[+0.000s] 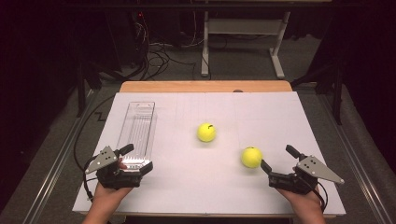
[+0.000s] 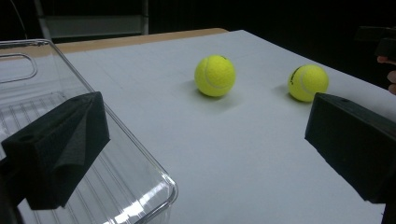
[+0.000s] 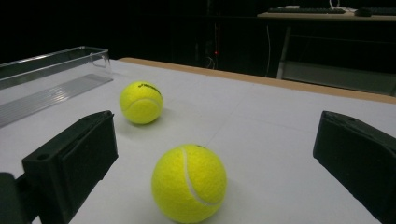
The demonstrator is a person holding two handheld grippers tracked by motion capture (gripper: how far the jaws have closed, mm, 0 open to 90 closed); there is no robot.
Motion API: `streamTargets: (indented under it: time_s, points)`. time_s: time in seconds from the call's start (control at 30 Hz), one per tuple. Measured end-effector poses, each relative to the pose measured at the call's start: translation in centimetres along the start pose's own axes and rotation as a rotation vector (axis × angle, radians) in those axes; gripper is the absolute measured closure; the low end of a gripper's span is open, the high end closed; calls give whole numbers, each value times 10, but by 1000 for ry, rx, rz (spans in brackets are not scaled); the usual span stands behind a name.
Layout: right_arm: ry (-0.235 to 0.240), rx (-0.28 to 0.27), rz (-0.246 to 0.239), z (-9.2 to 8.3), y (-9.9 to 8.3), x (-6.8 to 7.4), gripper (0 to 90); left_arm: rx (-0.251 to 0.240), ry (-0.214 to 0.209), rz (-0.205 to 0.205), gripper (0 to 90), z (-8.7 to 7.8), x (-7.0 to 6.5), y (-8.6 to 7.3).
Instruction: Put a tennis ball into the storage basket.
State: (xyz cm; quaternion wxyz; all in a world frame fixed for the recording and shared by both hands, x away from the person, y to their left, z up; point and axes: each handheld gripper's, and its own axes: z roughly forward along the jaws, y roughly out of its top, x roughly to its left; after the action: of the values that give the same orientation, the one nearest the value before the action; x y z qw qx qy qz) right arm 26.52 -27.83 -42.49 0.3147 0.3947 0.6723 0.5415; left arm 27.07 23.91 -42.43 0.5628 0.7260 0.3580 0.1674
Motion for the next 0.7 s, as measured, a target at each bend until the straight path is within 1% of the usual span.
streamTargets:
  time_s: [0.07,0.13,0.3,0.47,0.7]
  points:
    - [-6,-12,7,-2,1,-1,2,-1,0,-2,8,1,-1,0]
    - [-9,-15,4,-3,2,-2,3,4,-1,-1,7,1,-1,0]
    - [-6,-9,-1,-4,2,-3,3,5,0,0,8,2,-3,-1]
    - [-16,-2,5,-4,2,-4,3,12,2,2,8,2,-2,-1]
    - [7,5,-1,-2,2,-1,3,15,3,2,8,2,-2,-1]
